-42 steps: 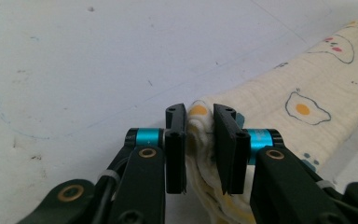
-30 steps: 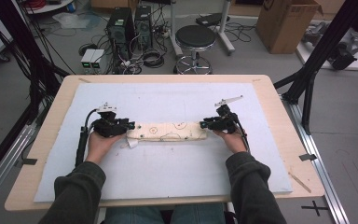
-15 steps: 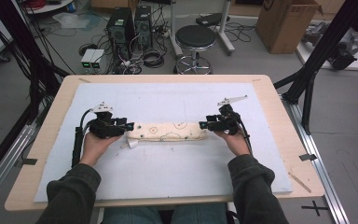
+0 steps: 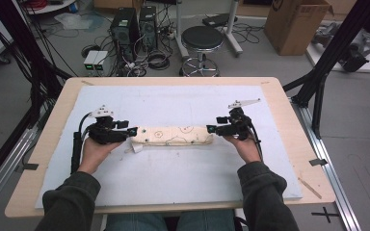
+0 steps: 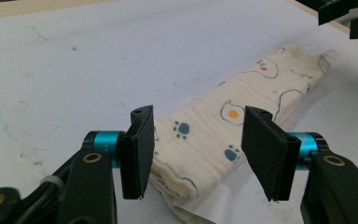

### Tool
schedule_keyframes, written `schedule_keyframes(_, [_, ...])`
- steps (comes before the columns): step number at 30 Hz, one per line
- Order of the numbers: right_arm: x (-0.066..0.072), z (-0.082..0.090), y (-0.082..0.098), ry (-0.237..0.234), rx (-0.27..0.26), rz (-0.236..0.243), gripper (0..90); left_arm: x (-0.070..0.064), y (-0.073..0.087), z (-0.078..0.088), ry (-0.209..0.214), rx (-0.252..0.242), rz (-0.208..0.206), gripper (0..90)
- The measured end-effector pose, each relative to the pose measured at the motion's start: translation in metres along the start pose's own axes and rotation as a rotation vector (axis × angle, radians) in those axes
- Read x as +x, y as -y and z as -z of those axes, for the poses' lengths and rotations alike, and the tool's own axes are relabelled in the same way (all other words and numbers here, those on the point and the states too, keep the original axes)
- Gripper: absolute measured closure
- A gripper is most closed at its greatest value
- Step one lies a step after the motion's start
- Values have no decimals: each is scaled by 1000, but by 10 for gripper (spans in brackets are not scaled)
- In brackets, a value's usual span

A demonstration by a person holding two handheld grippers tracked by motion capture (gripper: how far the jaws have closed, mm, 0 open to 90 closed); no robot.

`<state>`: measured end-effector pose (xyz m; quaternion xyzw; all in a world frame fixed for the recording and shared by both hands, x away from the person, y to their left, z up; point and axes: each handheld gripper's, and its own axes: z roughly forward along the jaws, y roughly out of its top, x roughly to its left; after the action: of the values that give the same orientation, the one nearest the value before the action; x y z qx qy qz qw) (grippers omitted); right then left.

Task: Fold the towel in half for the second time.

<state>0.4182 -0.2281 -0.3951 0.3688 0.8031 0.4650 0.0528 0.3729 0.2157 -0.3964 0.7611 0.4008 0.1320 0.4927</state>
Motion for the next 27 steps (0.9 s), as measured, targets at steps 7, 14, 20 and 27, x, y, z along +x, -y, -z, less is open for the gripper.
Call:
schedule_keyframes(7, [1,6,0,1,-19,-17,183,-7,-2,3,7,-11,-23,379])
schedule_keyframes(14, [5,9,0,14,-35,-6,118,-12,-3,8,21,-14,-26,282])
schedule_keyframes(20, [8,9,0,13,-32,7,118,-15,-4,9,18,-10,-31,239])
schedule_keyframes(27, [11,12,0,19,-35,22,118,-19,-4,9,13,-1,-45,238])
